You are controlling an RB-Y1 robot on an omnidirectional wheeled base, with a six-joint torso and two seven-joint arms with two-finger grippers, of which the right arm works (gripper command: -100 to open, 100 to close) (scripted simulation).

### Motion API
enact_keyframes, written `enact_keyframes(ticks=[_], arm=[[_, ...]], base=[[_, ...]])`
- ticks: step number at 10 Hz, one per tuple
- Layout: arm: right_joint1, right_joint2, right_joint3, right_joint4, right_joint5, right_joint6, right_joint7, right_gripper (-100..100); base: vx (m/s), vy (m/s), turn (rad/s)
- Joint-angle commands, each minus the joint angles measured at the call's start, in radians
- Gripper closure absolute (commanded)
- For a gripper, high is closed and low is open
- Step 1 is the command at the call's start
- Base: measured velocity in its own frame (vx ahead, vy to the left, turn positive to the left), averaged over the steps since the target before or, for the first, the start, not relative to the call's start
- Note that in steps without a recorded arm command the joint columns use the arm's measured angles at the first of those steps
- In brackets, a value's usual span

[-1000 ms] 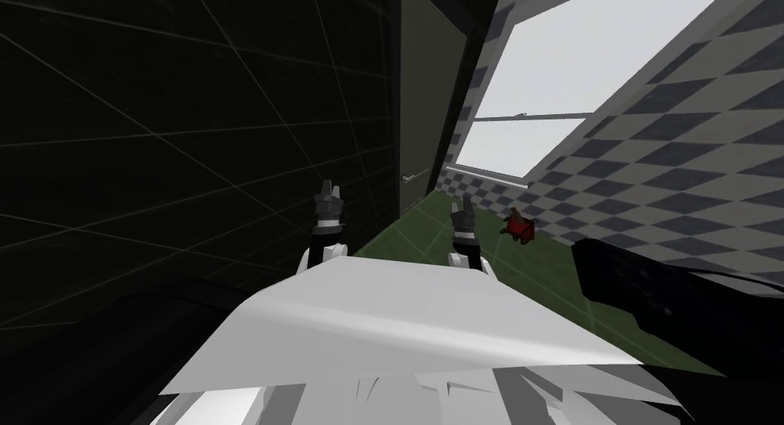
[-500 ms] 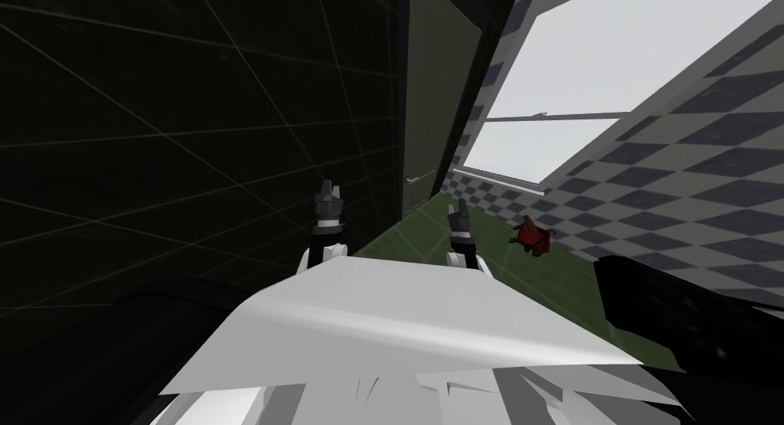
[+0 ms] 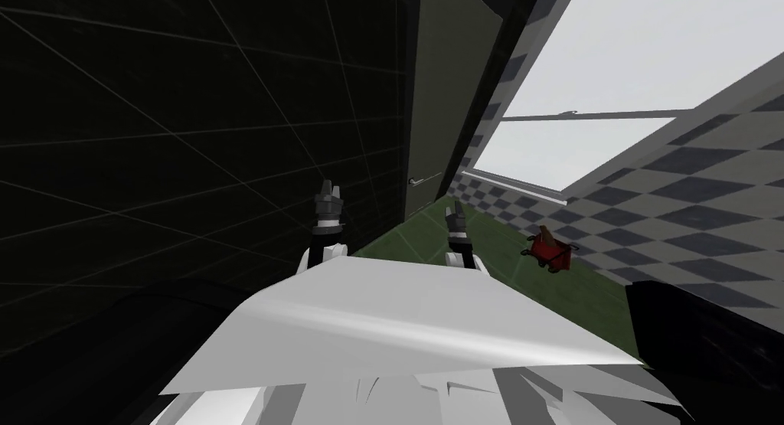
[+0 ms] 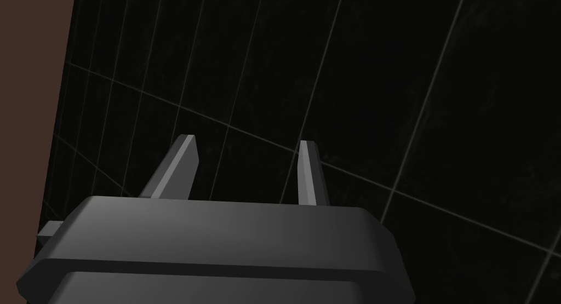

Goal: Pull the door open

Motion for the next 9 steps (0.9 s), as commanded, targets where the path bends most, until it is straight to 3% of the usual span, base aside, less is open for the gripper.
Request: enact_keyframes(ticks=[1, 9], arm=[[-0.013, -0.003, 0.002, 0.038, -0.002, -0.010, -0.003, -100], [-0.090, -0.024, 0.007, 0.232, -0.015, -0.048, -0.020, -100]], base=[[0.071, -0.063, 0.126], [0.073, -0.075, 0.147]])
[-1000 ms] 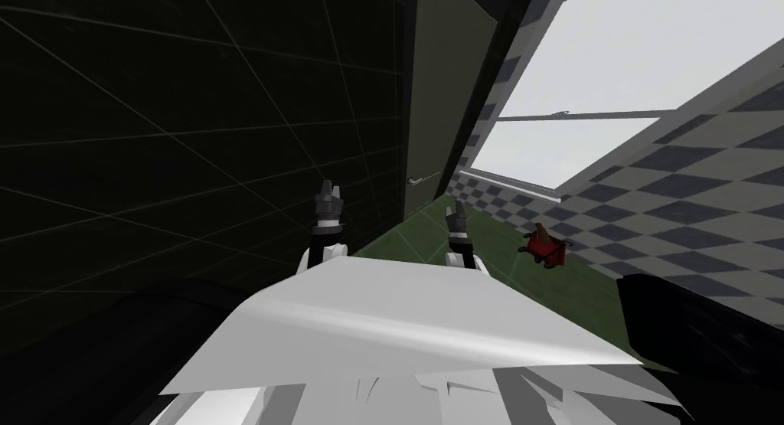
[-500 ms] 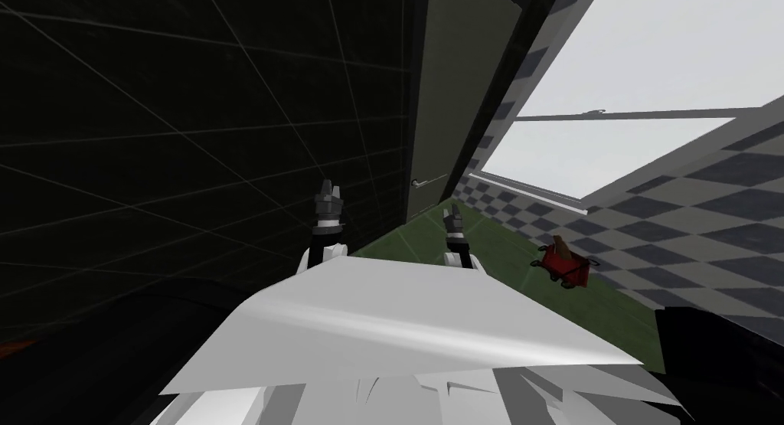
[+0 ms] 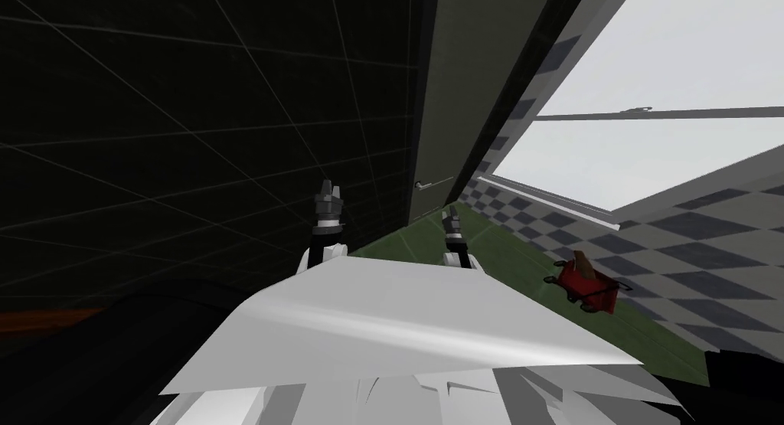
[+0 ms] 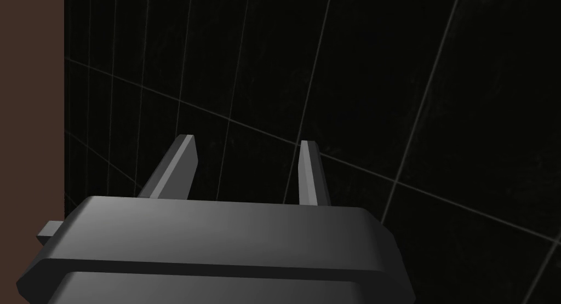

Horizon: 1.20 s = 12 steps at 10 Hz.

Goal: Pull the door open

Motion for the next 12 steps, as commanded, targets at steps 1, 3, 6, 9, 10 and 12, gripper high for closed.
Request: enact_keyframes(ticks=[1, 3, 6, 9, 10, 12], arm=[[-0.012, -0.002, 0.003, 0.034, -0.002, -0.006, -0.002, -100], [-0.031, -0.007, 0.004, 0.083, -0.005, -0.016, -0.007, -100], [-0.060, -0.014, 0.005, 0.157, -0.010, -0.030, -0.013, -100], [-0.089, -0.021, 0.007, 0.229, -0.015, -0.044, -0.020, -100], [-0.099, -0.023, 0.008, 0.252, -0.016, -0.049, -0.022, -100], [-0.118, -0.027, 0.009, 0.300, -0.019, -0.058, -0.026, -100]], base=[[0.077, -0.077, 0.130], [0.069, -0.078, 0.141], [0.060, -0.090, 0.164], [0.062, -0.081, 0.142], [0.059, -0.092, 0.121], [0.064, -0.083, 0.148]])
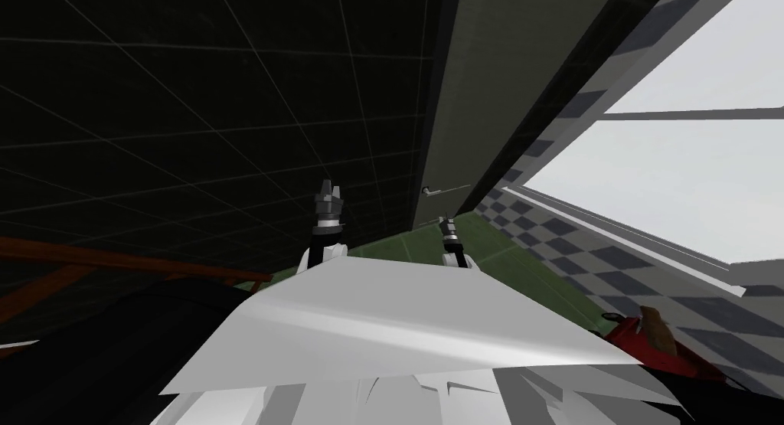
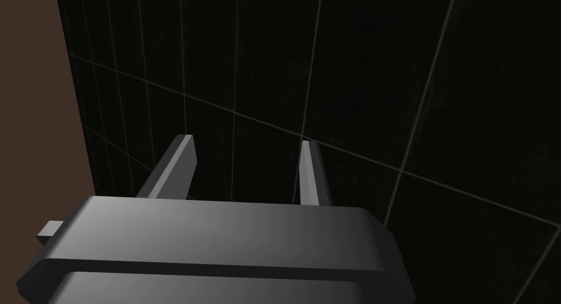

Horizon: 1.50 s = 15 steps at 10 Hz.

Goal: Pull the door open

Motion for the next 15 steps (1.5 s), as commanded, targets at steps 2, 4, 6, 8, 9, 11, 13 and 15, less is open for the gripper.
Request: enact_keyframes(ticks=[2, 4, 6, 8, 9, 11, 13, 15], arm=[[-0.020, -0.007, 0.002, 0.056, -0.004, -0.012, -0.007, -100], [-0.038, -0.011, 0.003, 0.101, -0.007, -0.021, -0.011, -100], [-0.056, -0.015, 0.004, 0.145, -0.010, -0.029, -0.015, -100], [-0.073, -0.019, 0.005, 0.190, -0.013, -0.038, -0.019, -100], [-0.081, -0.020, 0.005, 0.210, -0.014, -0.042, -0.021, -100], [-0.106, -0.025, 0.007, 0.271, -0.018, -0.054, -0.026, -100], [-0.122, -0.029, 0.008, 0.311, -0.021, -0.062, -0.030, -100], [-0.136, -0.032, 0.009, 0.348, -0.024, -0.069, -0.033, -100]], base=[[0.058, -0.091, 0.144], [0.038, -0.085, 0.122], [0.064, -0.090, 0.139], [0.054, -0.088, 0.124], [0.023, -0.110, 0.147], [0.050, -0.122, 0.201], [0.057, -0.094, 0.109], [0.036, -0.096, 0.102]])
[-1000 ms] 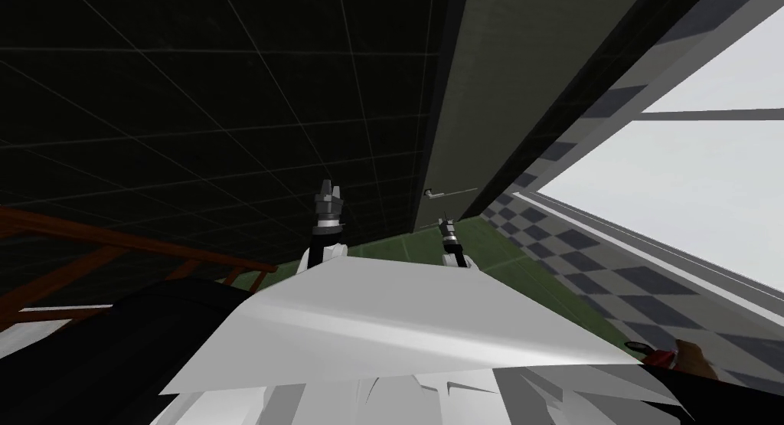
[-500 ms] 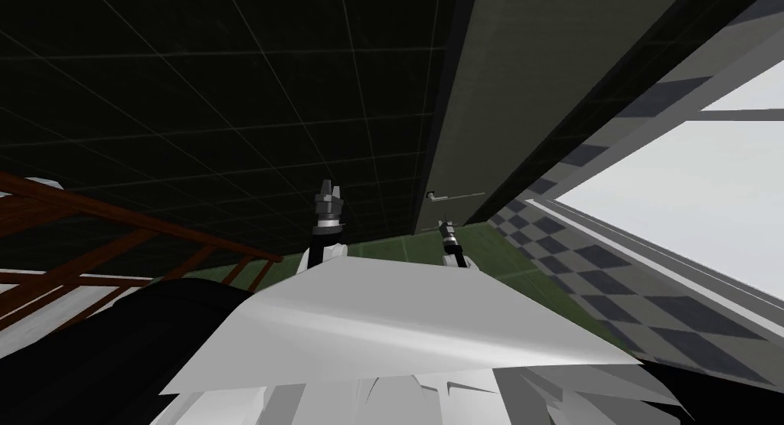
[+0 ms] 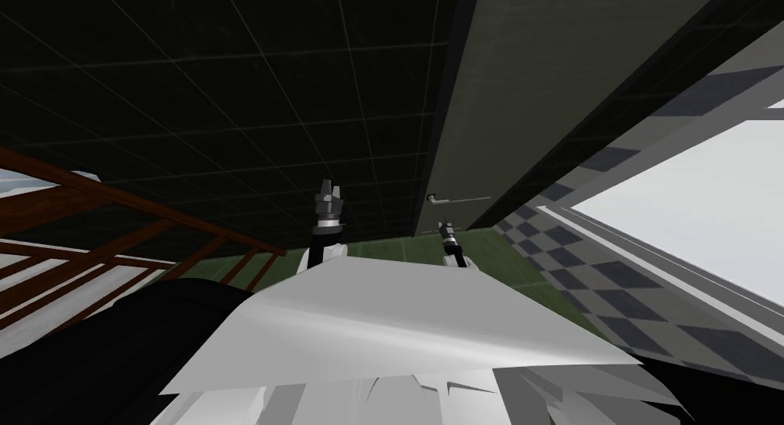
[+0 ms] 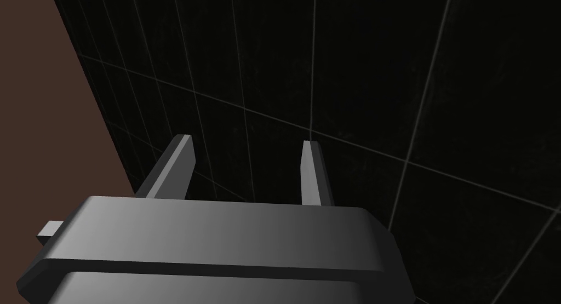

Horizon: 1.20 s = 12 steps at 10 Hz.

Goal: Pull the door open

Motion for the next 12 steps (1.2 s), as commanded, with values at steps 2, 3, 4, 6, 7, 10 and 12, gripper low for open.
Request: enact_keyframes(ticks=[2, 3, 4, 6, 7, 10, 12], arm=[[-0.020, -0.004, 0.001, 0.052, -0.003, -0.013, -0.005, -100], [-0.027, -0.006, 0.001, 0.070, -0.004, -0.016, -0.007, -100], [-0.034, -0.007, 0.002, 0.087, -0.006, -0.020, -0.008, -100], [-0.052, -0.010, 0.003, 0.132, -0.009, -0.029, -0.012, -100], [-0.063, -0.013, 0.003, 0.159, -0.010, -0.034, -0.015, -100], [-0.086, -0.017, 0.005, 0.217, -0.014, -0.045, -0.020, -100], [-0.101, -0.020, 0.005, 0.255, -0.017, -0.053, -0.023, -100]], base=[[0.029, -0.076, 0.110], [0.025, -0.078, 0.102], [0.039, -0.087, 0.093], [0.041, -0.090, 0.136], [0.056, -0.135, 0.135], [0.031, -0.117, 0.132], [0.023, -0.091, 0.115]])
